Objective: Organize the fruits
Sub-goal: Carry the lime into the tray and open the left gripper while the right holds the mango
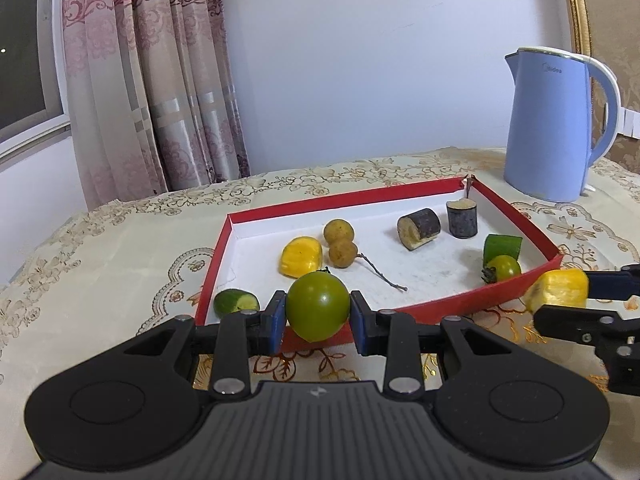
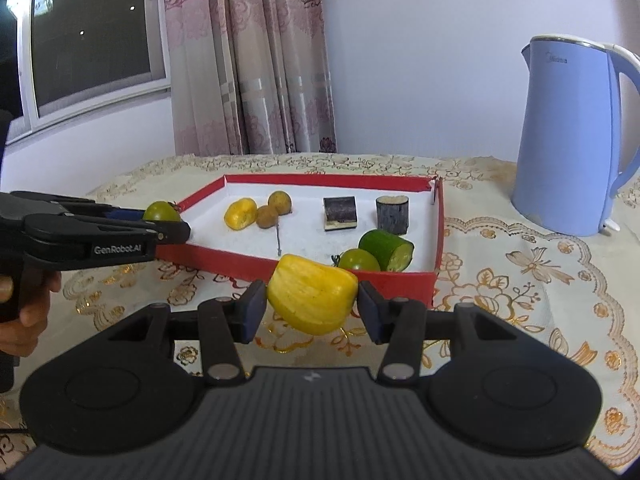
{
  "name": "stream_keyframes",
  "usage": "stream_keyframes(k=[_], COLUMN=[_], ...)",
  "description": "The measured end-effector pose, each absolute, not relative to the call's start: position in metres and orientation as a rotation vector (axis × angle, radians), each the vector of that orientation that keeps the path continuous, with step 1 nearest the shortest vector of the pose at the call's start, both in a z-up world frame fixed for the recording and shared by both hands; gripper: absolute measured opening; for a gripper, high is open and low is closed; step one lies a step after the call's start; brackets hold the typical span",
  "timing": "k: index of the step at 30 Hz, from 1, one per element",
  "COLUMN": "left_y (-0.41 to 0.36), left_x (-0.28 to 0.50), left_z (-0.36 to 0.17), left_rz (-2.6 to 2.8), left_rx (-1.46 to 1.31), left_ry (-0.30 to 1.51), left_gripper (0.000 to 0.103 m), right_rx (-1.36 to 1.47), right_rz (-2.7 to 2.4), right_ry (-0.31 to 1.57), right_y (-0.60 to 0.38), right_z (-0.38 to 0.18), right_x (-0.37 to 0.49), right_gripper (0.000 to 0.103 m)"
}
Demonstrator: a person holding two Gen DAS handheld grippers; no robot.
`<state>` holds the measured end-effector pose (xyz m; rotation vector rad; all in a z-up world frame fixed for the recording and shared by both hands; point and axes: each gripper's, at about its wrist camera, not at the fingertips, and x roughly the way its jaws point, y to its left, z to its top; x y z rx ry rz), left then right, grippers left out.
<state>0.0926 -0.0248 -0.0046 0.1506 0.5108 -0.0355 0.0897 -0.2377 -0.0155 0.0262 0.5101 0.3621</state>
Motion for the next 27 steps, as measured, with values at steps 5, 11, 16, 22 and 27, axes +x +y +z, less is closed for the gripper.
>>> stream_keyframes(k=[5,11,16,22,27], left_y=[-0.028,-0.033,-0.036,-0.038,-0.038], left_x=[0.103,0.118,0.132,0.152,0.173], left_z=[-0.002,0.001,-0.002,-0.006,-0.012], left_rz=[-0.018,0.0,0.003,0.022,0.03], left_rx=[0.158,0.17,0.17,0.193,0.186], left_ry=[0.511,0.51,0.53,0.544,0.574], left_gripper=[0.032,0.032,0.032,0.032,0.032], right_rx=[0.041,0.051,0.055,0.057,0.057], right_rz=[0.356,0.354,0.352,0.351,0.344], right_ry=[0.5,0.495,0.494,0.493,0.497], right_y=[-0.24,-0.241,-0.242,-0.242,-0.242], right_z=[-0.014,-0.012,-0.012,-0.011,-0.011], right_x=[0.09,0.09,0.09,0.09,0.09], right_gripper=[0.048,0.048,0.048,0.048,0.048])
